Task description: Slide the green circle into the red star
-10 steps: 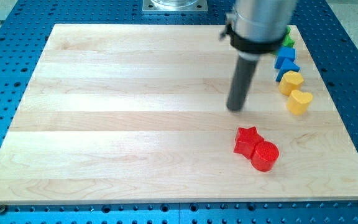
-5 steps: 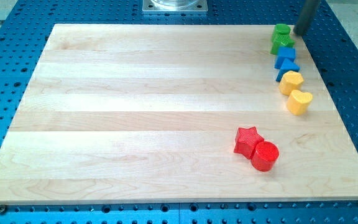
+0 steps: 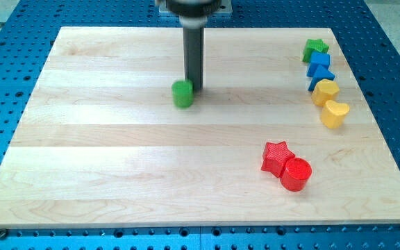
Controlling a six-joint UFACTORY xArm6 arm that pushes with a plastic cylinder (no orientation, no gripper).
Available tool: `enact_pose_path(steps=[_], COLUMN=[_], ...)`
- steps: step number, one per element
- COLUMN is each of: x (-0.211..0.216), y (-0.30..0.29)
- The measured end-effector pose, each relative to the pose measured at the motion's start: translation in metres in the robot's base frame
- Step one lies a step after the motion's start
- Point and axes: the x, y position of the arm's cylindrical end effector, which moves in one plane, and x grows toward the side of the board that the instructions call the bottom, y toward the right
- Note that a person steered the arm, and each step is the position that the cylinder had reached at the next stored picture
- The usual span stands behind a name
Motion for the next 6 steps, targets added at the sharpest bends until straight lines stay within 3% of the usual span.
enact_pose_path(steps=[1, 2, 3, 4, 6], x=[0.015, -0.032, 0.02, 0.074, 0.087], y=[0.016, -0.03, -0.072, -0.018, 0.039])
